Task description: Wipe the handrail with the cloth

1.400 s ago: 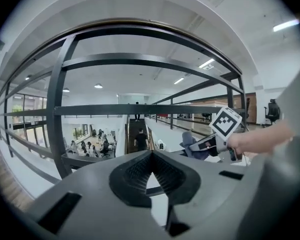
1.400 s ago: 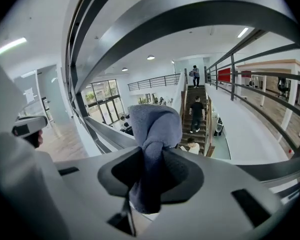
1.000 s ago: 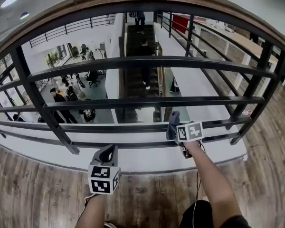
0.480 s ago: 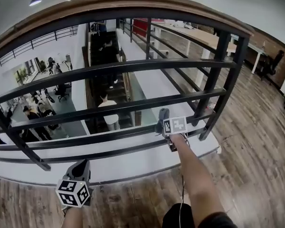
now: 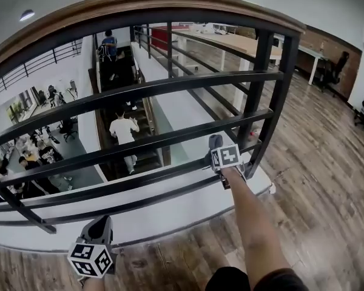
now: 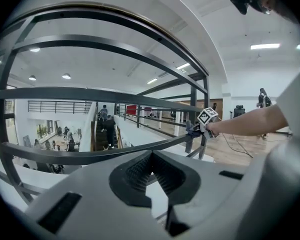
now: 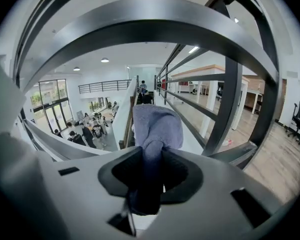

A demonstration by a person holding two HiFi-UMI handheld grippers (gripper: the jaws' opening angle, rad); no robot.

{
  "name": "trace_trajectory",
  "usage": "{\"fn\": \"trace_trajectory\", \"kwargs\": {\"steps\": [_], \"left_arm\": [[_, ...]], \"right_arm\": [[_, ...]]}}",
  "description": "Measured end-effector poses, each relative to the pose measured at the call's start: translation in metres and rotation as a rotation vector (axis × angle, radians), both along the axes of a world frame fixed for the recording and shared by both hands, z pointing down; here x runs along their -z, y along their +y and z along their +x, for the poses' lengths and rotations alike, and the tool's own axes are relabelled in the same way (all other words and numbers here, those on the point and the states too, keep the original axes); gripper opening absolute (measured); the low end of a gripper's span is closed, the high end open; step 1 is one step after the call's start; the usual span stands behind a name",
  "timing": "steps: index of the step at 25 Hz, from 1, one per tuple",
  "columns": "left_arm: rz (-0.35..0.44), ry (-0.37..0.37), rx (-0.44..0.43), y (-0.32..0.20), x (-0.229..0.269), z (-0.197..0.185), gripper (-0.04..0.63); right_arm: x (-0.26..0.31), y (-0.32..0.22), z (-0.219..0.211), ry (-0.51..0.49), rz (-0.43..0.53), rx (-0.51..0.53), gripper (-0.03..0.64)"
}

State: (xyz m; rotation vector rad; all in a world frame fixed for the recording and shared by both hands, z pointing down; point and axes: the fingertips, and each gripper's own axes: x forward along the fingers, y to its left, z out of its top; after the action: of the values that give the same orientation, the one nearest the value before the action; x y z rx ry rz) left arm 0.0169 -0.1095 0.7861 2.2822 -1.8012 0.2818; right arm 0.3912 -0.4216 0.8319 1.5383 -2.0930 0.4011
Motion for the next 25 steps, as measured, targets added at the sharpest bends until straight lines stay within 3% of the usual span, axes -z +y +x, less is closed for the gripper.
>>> {"fn": "trace_trajectory", "kwargs": {"steps": [5, 9, 12, 17, 20, 25], "left_arm": [[0.012, 0.046, -0.058, -0.008, 0.003, 0.037, 0.003], [0.011, 0.041, -0.097, -0.005, 0.000, 0.050, 0.003], [0.015, 0.018, -0.106, -0.004, 0.000, 0.050, 0.003], [0.024, 0.050, -0.047, -0.003, 0.007, 0.024, 0.003], [0.039, 0.042, -0.027, 0.004, 0.014, 0.007, 0.003], [0.082, 0.042, 0.030, 0.006, 0.028, -0.028, 0.003]], "right_arm": [[0.001, -0.017, 0.058, 0.046, 0.018, -0.085, 0.103], [0.002, -0.025, 0.096, 0.064, 0.039, -0.146, 0.103], [0.004, -0.030, 0.120, 0.061, 0.045, -0.176, 0.103], [-0.001, -0.034, 0.125, 0.076, 0.008, -0.191, 0.103], [0.013, -0.024, 0.117, 0.094, 0.101, -0.205, 0.103], [0.046, 0.018, 0.041, -0.079, 0.356, -0.116, 0.103]]}}
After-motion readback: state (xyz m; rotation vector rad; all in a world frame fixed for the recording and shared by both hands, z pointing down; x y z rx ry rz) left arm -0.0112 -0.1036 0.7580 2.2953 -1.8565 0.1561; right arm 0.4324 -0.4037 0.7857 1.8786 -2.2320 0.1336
